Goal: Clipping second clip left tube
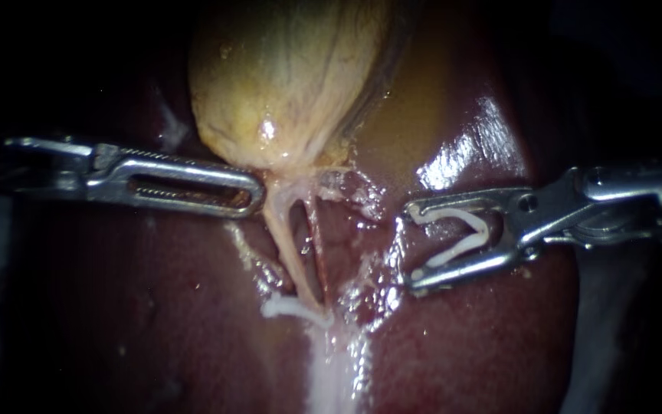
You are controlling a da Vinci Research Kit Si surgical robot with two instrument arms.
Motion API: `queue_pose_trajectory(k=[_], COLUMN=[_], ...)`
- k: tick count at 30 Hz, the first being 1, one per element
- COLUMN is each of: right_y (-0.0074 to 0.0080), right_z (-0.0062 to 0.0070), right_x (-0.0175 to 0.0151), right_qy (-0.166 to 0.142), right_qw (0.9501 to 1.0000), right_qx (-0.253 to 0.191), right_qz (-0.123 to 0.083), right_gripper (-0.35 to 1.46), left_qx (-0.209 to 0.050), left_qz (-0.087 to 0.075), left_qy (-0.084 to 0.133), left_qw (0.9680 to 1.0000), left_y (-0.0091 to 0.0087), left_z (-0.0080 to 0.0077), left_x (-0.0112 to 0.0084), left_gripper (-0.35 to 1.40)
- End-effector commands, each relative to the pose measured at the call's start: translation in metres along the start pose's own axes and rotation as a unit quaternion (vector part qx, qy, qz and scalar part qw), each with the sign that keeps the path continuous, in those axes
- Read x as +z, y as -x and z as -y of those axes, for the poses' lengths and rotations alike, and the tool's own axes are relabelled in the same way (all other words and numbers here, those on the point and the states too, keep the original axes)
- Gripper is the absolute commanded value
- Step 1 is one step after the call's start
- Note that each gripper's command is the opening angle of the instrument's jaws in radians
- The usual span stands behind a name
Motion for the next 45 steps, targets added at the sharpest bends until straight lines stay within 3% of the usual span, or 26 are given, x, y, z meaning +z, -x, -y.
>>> queue_pose_trajectory(k=[1,10,25,45], right_y=[0.0000,-0.0004,0.0020,0.0047], right_z=[0.0000,0.0007,0.0004,0.0003], right_x=[0.0002,0.0038,0.0113,0.0177], right_qy=[0.001,0.010,0.000,-0.026], right_qw=[1.0000,0.9999,1.0000,0.9996], right_qx=[0.000,-0.001,-0.009,0.010], right_qz=[-0.001,-0.003,-0.001,0.002], right_gripper=[0.50,0.50,0.50,0.49], left_qx=[0.000,0.000,0.000,0.000], left_qz=[-0.001,-0.001,-0.002,-0.002], left_qy=[0.000,-0.001,-0.001,-0.002], left_qw=[1.0000,1.0000,1.0000,1.0000], left_y=[0.0000,-0.0002,-0.0003,-0.0004], left_z=[0.0000,0.0001,0.0000,-0.0001], left_x=[0.0000,0.0003,0.0007,0.0011], left_gripper=[-0.35,-0.35,-0.35,-0.35])
